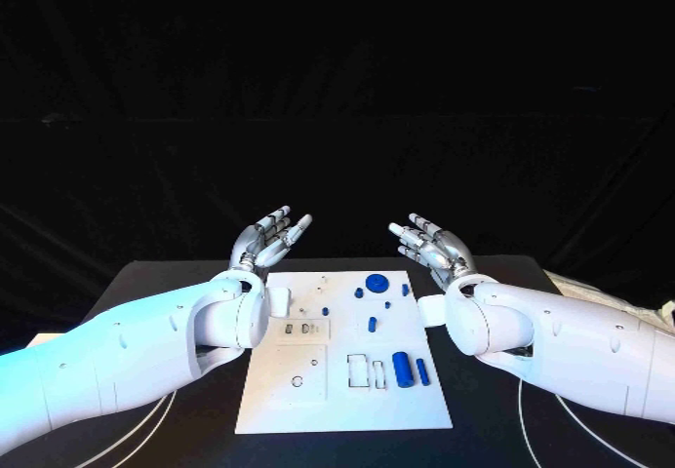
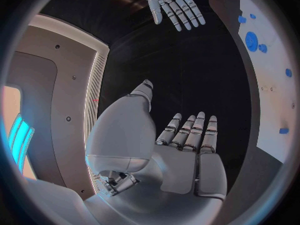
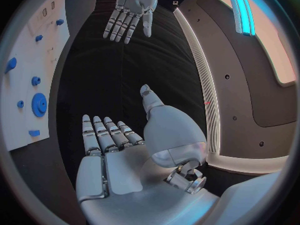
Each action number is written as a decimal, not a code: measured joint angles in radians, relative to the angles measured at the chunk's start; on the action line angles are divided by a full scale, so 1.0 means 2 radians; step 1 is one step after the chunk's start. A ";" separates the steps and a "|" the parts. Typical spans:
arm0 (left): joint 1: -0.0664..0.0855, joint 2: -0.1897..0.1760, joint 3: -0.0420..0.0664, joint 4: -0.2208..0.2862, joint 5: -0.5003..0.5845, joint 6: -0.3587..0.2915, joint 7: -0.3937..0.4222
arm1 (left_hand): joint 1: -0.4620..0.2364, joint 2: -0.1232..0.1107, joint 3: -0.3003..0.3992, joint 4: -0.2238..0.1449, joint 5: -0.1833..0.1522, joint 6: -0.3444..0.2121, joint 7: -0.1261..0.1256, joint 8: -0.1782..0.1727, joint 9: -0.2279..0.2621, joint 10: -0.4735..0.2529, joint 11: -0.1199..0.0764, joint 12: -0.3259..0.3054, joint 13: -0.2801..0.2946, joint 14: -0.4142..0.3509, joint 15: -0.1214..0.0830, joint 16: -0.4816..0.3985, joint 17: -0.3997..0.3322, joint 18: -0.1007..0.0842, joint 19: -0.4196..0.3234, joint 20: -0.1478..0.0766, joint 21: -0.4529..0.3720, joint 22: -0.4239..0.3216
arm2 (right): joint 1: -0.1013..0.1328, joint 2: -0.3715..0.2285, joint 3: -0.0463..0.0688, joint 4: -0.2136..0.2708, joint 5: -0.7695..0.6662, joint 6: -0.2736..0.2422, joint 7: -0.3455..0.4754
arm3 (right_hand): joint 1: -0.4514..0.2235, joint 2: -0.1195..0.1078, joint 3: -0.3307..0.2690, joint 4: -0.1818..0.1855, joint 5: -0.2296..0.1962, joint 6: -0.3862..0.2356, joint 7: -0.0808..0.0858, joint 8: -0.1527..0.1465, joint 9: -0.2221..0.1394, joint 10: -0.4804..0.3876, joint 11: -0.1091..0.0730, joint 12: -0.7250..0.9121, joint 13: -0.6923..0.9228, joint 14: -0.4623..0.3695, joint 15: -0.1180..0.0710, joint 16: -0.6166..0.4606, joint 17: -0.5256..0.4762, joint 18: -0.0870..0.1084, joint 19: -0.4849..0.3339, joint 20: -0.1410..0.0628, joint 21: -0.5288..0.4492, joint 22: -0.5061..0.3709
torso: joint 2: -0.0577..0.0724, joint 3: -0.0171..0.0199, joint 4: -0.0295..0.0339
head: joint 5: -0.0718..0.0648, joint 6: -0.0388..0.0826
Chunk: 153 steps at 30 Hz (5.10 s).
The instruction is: Assemble the parts on the task board
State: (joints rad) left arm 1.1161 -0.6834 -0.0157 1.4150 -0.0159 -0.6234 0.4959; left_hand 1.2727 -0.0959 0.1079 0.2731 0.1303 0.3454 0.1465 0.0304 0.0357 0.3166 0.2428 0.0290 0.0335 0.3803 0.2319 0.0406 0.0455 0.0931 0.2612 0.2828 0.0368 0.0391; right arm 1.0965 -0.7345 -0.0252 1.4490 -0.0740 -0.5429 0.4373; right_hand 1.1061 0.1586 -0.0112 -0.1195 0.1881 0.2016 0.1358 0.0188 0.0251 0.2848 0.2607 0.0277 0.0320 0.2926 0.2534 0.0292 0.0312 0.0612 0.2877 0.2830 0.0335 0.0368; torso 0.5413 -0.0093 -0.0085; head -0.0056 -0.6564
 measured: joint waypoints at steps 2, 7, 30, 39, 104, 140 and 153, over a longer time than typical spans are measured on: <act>0.000 0.000 0.000 -0.001 -0.002 0.007 0.000 | 0.008 0.001 0.000 0.000 0.000 0.005 0.001 0.002 0.001 0.007 0.001 0.002 0.001 0.010 0.002 0.000 0.001 0.000 0.005 0.003 0.002 0.001 | 0.004 0.003 -0.002 -0.009 -0.011 0.026 -0.008 | 0.011 0.001 0.004 -0.005 0.000 0.009 0.001 0.003 0.001 0.014 0.002 0.002 0.001 0.014 0.001 0.001 0.001 0.007 0.010 0.002 0.004 0.001 | 0.000 0.0000 -0.0001 | 0.000 0.000; 0.000 0.000 0.000 -0.002 -0.005 0.018 -0.001 | 0.022 0.009 0.000 0.000 0.000 0.029 0.002 0.006 0.003 0.039 0.006 0.005 0.003 0.055 0.004 0.011 0.006 0.000 0.038 0.003 0.012 0.005 | 0.011 0.010 -0.005 -0.027 -0.038 0.094 -0.028 | 0.044 -0.003 0.015 -0.032 0.000 0.079 0.005 0.015 0.008 0.098 -0.001 0.016 0.007 0.098 -0.006 0.016 0.007 0.020 0.084 0.003 0.024 0.011 | 0.000 -0.0001 -0.0001 | 0.000 0.000; 0.014 -0.079 0.003 0.097 -0.027 0.045 -0.019 | 0.056 0.043 -0.013 -0.055 0.000 0.262 0.035 0.025 0.016 0.323 -0.032 0.051 0.017 0.345 -0.053 0.100 0.059 0.039 0.346 -0.024 0.107 0.042 | 0.058 0.003 0.004 -0.055 -0.371 0.088 -0.099 | 0.083 -0.036 0.116 -0.083 -0.016 0.377 0.041 0.030 0.020 0.383 -0.048 0.034 0.014 0.404 -0.065 0.044 0.018 0.058 0.308 -0.023 0.089 0.021 | 0.050 -0.0082 0.0116 | -0.010 0.015; 0.022 -0.106 0.006 0.146 -0.030 0.056 -0.027 | 0.061 0.048 -0.012 -0.066 0.000 0.309 0.033 0.035 0.018 0.375 -0.046 0.063 0.021 0.391 -0.071 0.127 0.088 0.039 0.395 -0.041 0.123 0.050 | 0.088 0.016 0.006 -0.079 -0.574 0.094 -0.142 | 0.088 -0.056 0.144 -0.083 -0.023 0.413 0.026 0.030 0.021 0.439 -0.067 0.032 0.017 0.486 -0.091 0.059 0.028 0.058 0.375 -0.051 0.123 0.030 | 0.074 -0.0112 0.0186 | -0.017 0.025; 0.025 -0.127 0.009 0.208 -0.004 0.079 -0.045 | 0.065 0.048 -0.010 -0.074 0.000 0.316 0.036 0.032 0.017 0.385 -0.047 0.059 0.021 0.403 -0.076 0.149 0.114 0.039 0.414 -0.049 0.131 0.054 | 0.108 0.050 0.006 -0.087 -0.820 0.218 -0.228 | 0.069 -0.093 0.207 -0.009 -0.026 0.478 -0.013 0.029 0.026 0.489 -0.106 0.020 0.019 0.586 -0.142 0.477 0.380 0.052 0.531 -0.110 0.439 0.255 | 0.139 -0.0155 0.0365 | -0.031 0.042; 0.026 -0.125 0.009 0.204 -0.006 0.080 -0.050 | 0.067 0.050 -0.009 -0.075 0.000 0.312 0.036 0.032 0.017 0.383 -0.046 0.059 0.020 0.403 -0.076 0.149 0.116 0.039 0.413 -0.049 0.131 0.055 | 0.101 0.134 0.008 -0.145 -0.767 0.091 -0.293 | 0.071 -0.087 0.224 0.011 -0.046 0.480 -0.011 0.027 0.026 0.491 -0.104 0.020 0.019 0.586 -0.142 0.492 0.391 0.050 0.525 -0.109 0.469 0.282 | 0.146 -0.0187 0.0421 | -0.026 0.051; 0.026 -0.124 0.009 0.204 -0.007 0.080 -0.055 | 0.067 0.050 -0.009 -0.075 0.000 0.312 0.036 0.030 0.017 0.383 -0.046 0.059 0.020 0.403 -0.076 0.149 0.116 0.039 0.413 -0.049 0.131 0.055 | 0.099 0.141 0.008 -0.145 -0.788 0.092 -0.321 | 0.071 -0.087 0.225 0.012 -0.042 0.477 -0.010 0.027 0.026 0.489 -0.102 0.020 0.019 0.586 -0.142 0.495 0.392 0.050 0.523 -0.107 0.471 0.284 | 0.148 -0.0180 0.0427 | -0.027 0.054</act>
State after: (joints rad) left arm 1.1673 -0.9314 0.0016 1.8234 -0.0290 -0.4630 0.3854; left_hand 1.4065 0.0038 0.0899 0.1226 0.1303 0.9698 0.2177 0.0910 0.0695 1.0830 0.1516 0.1473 0.0735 1.1871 0.0805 0.3377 0.2784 0.1710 1.0881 0.1843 0.2982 0.1485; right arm 1.2949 -0.4519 -0.0087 1.1591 -1.6508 -0.3584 -0.2054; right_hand 1.2479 -0.0162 0.4390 -0.0948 0.1033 1.1563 0.1149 0.0729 0.0778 1.2623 0.0568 0.0679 0.0697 1.4648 -0.0307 1.0193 0.8150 0.1620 1.3337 0.0683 0.9763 0.6054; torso 0.8374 -0.0453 0.0768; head -0.0589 -0.5474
